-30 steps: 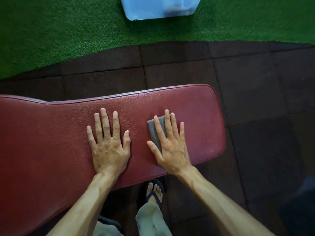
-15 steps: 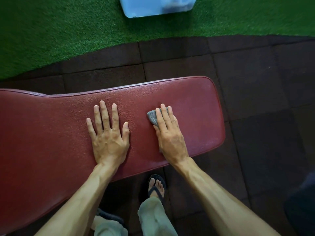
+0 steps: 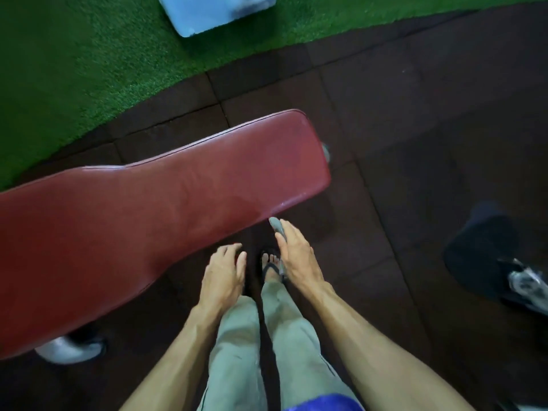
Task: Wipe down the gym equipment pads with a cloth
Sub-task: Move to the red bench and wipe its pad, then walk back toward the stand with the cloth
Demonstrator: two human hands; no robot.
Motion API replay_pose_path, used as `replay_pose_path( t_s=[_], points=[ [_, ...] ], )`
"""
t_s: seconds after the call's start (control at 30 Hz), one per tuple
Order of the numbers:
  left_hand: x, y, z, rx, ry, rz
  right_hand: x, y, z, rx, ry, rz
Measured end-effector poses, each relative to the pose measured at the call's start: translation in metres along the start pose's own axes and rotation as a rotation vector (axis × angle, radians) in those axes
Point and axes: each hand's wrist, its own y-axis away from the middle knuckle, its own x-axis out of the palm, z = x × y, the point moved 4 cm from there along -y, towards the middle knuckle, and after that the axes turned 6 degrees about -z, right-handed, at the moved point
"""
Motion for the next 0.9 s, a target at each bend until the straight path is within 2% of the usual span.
replay_pose_path(
  t_s=[0.1,0.23,0.4,0.57,0.7,0.9],
  points=[
    [-0.014,0.043,-0.023,0.029,0.036,0.12,-0.028,0.061,-0.002,0.114,-0.078,-0.012],
    [-0.039,0.07,-0.059,0.098,0.031,0.126,-0.069,0.125,-0.001,0.254,-0.156,-0.129],
    [-0.034,0.078,-0.121,0.314,-0.158,0.284,-0.115,0.162,-0.011,0.367,-0.293,-0.268],
    [0.009,0.067,-0.202,0.414,-0.302,0.456,-0.171,0.159,-0.047,0.446,-0.366,-0.376],
    [0.054,0.052,-0.29,0.47,-0.362,0.545,-0.242,0.142,-0.091,0.527,-0.423,-0.477],
    [0.122,0.023,-0.452,0.553,-0.423,0.585,-0.371,0.107,-0.16,0.554,-0.407,-0.464]
  ],
)
